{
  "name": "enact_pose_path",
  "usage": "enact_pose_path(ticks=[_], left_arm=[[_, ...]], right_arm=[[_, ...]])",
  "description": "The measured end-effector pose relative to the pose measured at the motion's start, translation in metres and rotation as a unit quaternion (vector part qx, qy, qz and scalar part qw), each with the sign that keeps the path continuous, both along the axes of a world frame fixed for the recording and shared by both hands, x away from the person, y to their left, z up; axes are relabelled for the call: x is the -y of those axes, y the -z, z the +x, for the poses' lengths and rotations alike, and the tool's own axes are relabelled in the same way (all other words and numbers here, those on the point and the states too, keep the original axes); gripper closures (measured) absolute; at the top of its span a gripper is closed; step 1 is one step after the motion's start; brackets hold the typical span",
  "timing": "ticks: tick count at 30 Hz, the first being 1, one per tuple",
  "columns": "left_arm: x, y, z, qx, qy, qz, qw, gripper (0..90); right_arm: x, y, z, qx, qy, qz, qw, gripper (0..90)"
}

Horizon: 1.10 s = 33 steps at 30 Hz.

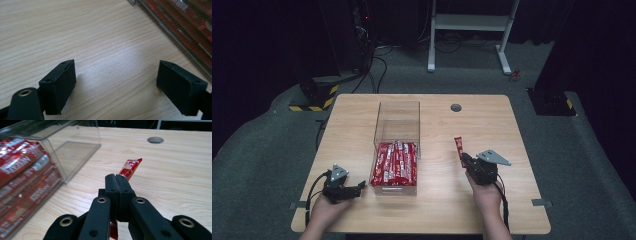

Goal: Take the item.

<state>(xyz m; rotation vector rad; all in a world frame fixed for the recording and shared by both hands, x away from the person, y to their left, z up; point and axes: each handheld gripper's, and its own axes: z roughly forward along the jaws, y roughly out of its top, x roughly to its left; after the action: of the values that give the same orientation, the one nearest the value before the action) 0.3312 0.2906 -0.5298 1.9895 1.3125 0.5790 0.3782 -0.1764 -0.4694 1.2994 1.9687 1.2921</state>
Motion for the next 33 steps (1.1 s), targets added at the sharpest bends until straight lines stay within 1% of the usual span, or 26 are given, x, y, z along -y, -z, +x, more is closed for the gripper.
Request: enact_pose_path(ticks=[5,8,11,15,17,23,27,32,33], left_arm=[[0.0,0.0,0.0,0.0,0.0,0.0,1.0,16.2],[0.0,0.0,0.0,0.0,0.001,0.0,1.0,16.2],[0.0,0.0,0.0,0.0,0.001,0.0,1.0,16.2],[0.0,0.0,0.0,0.0,0.001,0.0,1.0,16.3],[0.0,0.0,0.0,0.0,0.001,0.0,1.0,16.3],[0.0,0.0,0.0,0.0,0.001,0.0,1.0,16.3],[0.0,0.0,0.0,0.0,0.001,0.0,1.0,16.3],[0.0,0.0,0.0,0.0,0.001,0.0,1.0,16.3],[0.0,0.0,0.0,-0.001,0.002,0.0,1.0,16.3]], right_arm=[[0.006,0.006,0.004,-0.006,0.011,-0.006,0.9999,89.6],[0.011,0.012,0.007,-0.015,0.018,-0.01,0.9997,89.6],[0.013,0.014,0.009,-0.019,0.022,-0.012,0.9995,89.6],[0.021,0.02,0.013,-0.03,0.034,-0.014,0.9989,89.6],[0.024,0.021,0.015,-0.031,0.038,-0.015,0.9987,89.6],[0.028,0.026,0.019,-0.039,0.046,-0.016,0.998,89.6],[0.03,0.032,0.023,-0.051,0.052,-0.02,0.9972,89.6],[0.032,0.034,0.026,-0.053,0.054,-0.025,0.9968,89.6],[0.032,0.036,0.027,-0.059,0.056,-0.023,0.9965,89.6]])
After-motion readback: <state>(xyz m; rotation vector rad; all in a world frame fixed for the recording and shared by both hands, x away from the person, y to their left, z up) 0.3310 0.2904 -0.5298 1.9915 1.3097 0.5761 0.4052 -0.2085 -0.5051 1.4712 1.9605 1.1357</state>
